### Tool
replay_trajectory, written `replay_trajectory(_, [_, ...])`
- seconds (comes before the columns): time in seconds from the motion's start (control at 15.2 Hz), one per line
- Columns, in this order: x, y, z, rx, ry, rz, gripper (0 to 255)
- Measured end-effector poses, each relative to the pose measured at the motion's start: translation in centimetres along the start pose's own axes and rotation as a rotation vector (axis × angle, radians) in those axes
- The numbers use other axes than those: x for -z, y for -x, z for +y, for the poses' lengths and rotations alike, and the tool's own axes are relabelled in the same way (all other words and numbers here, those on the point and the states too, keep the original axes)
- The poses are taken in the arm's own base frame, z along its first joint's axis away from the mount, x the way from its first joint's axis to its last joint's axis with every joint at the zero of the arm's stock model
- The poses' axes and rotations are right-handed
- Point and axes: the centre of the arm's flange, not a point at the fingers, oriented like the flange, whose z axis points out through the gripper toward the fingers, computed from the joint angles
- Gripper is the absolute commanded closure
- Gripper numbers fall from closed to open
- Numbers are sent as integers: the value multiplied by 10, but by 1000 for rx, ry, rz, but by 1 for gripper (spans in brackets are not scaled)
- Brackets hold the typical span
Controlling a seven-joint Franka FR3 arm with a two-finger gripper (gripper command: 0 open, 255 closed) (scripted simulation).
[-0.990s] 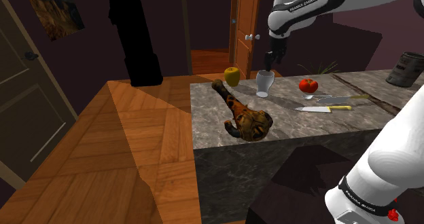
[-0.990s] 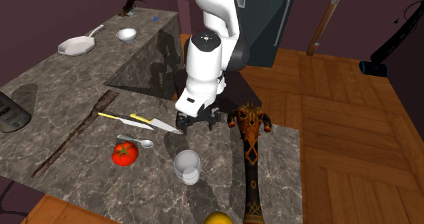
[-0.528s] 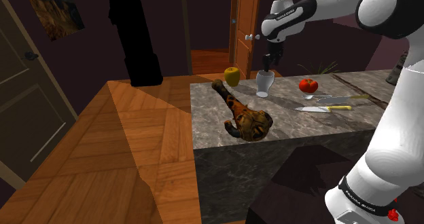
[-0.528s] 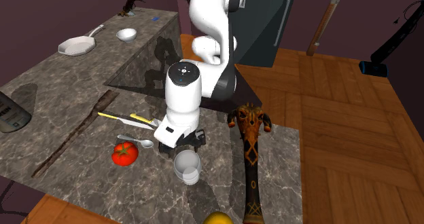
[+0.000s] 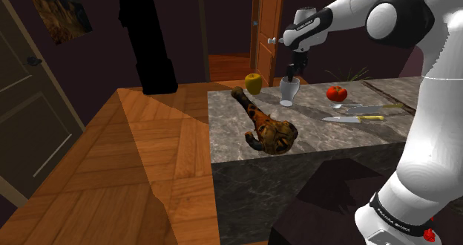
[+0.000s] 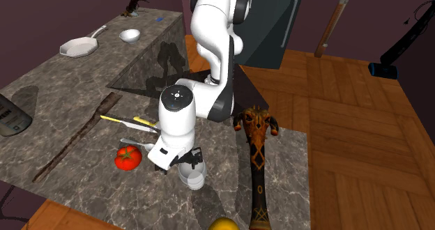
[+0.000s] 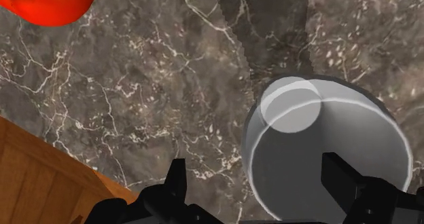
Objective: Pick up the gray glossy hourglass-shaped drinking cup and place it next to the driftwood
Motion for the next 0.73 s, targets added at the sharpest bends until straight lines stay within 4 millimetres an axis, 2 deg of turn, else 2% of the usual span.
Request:
replay_trajectory(0.2, [-16, 1, 0, 0, 0, 0, 0])
replay_trajectory(0.59, [-19, 1, 0, 0, 0, 0, 0])
replay_trajectory(0.66, [-19, 1, 0, 0, 0, 0, 255])
replay_trajectory(0.73, [-19, 1, 0, 0, 0, 0, 255])
